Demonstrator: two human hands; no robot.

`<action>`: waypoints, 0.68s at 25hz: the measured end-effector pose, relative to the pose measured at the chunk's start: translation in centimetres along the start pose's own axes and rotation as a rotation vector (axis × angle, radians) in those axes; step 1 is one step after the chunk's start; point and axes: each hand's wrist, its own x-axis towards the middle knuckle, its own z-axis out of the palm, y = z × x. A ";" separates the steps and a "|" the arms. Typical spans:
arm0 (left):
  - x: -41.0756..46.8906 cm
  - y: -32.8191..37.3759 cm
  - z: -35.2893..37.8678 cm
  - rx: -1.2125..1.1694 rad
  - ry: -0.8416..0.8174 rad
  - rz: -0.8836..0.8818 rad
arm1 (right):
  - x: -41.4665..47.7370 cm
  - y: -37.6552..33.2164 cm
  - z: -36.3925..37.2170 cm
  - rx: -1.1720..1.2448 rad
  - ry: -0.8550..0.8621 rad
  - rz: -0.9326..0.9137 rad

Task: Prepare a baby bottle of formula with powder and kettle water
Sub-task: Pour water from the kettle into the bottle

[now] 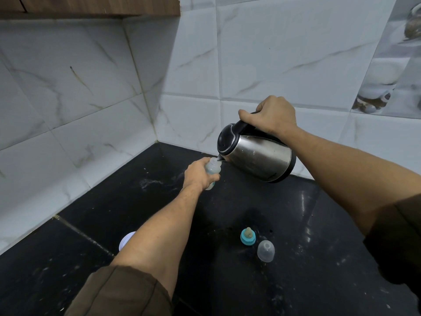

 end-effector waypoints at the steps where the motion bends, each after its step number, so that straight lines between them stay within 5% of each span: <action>1: 0.0 0.0 0.0 0.001 -0.002 0.000 | 0.0 0.0 0.0 -0.003 0.001 -0.008; 17: -0.1 0.1 0.1 0.027 -0.025 0.012 | 0.1 0.0 -0.2 -0.052 0.009 -0.076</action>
